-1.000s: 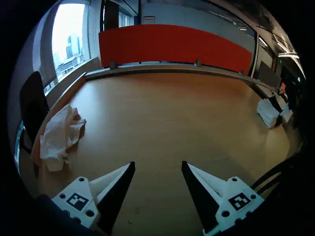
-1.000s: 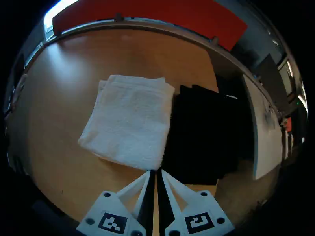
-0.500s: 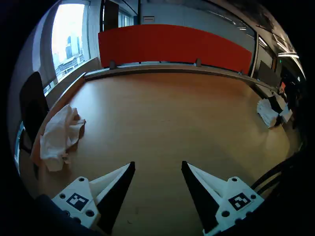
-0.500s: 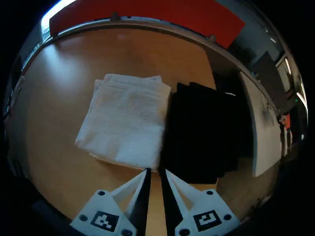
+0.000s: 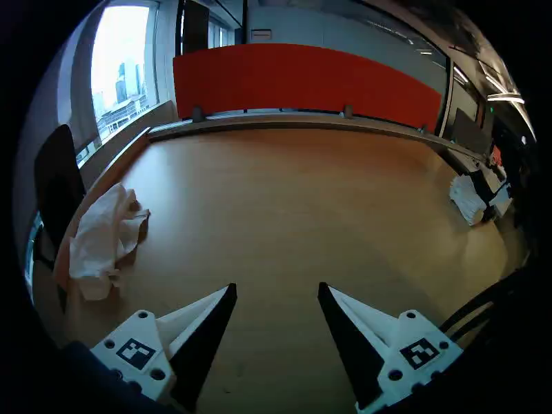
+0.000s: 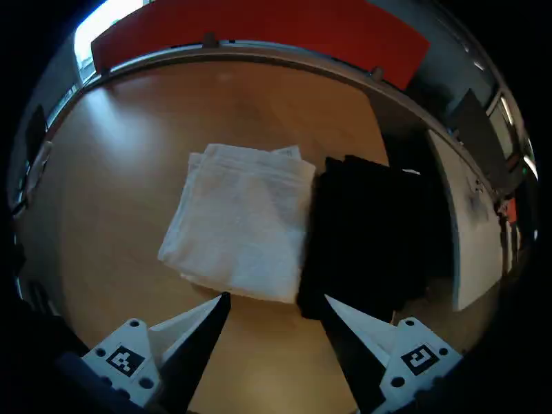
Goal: Fold towel
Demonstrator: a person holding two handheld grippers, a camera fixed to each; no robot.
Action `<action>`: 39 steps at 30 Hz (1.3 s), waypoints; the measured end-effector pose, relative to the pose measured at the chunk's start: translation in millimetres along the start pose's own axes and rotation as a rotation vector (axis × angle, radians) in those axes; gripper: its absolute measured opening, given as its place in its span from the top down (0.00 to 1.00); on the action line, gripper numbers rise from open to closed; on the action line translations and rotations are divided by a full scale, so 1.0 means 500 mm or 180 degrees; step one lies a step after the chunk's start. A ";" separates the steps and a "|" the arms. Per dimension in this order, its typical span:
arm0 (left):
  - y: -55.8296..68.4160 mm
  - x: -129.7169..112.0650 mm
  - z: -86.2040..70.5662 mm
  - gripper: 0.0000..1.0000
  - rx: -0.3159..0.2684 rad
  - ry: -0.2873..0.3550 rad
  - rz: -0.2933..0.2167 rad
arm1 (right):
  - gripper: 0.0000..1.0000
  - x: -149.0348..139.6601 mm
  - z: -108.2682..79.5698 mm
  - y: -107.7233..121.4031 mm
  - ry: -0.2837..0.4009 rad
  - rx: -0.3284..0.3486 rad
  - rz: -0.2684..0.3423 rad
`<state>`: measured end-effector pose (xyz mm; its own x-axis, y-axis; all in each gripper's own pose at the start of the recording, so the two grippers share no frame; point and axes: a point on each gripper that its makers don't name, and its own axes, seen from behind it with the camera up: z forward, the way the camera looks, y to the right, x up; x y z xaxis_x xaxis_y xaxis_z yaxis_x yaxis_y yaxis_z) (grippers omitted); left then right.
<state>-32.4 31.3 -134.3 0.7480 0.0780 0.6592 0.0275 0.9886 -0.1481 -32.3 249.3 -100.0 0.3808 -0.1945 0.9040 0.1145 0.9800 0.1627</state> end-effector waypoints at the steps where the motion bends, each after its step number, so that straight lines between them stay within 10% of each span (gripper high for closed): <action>1: 0.000 0.000 0.000 0.13 -0.0001 0.0001 0.0000 | 0.03 0.003 -0.001 -0.002 0.0019 0.0002 0.0010; 15: -0.002 0.001 -0.004 0.13 -0.0008 0.0032 -0.0020 | 0.03 0.056 -0.023 -0.047 0.0491 0.0090 0.0362; 39: 0.014 0.038 0.000 0.13 -0.0065 0.0131 -0.0017 | 0.03 0.214 -0.123 -0.086 0.2003 -0.0128 0.0878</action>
<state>-18.3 39.6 -122.9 0.7744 0.0669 0.6292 0.0448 0.9861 -0.1601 59.9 183.9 -34.7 0.8600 0.0628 0.5065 -0.0339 0.9972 -0.0660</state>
